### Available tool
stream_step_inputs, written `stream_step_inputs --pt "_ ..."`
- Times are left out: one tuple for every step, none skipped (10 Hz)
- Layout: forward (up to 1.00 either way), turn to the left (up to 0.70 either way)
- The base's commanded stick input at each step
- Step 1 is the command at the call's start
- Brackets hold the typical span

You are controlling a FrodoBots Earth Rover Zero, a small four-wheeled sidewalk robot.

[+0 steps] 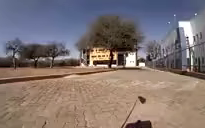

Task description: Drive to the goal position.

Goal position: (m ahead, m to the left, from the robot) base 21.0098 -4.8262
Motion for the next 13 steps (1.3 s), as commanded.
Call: stream_step_inputs --pt "1.00 -0.27" --pt "1.00 -0.27" --pt "1.00 -0.27" --pt "1.00 -0.27" --pt "1.00 -0.27" --pt "1.00 -0.27" --pt "1.00 -0.27" --pt "1.00 -0.27" --pt "1.00 -0.27" --pt "1.00 -0.27" --pt "1.00 -0.27" --pt "1.00 -0.27" --pt "1.00 -0.27"
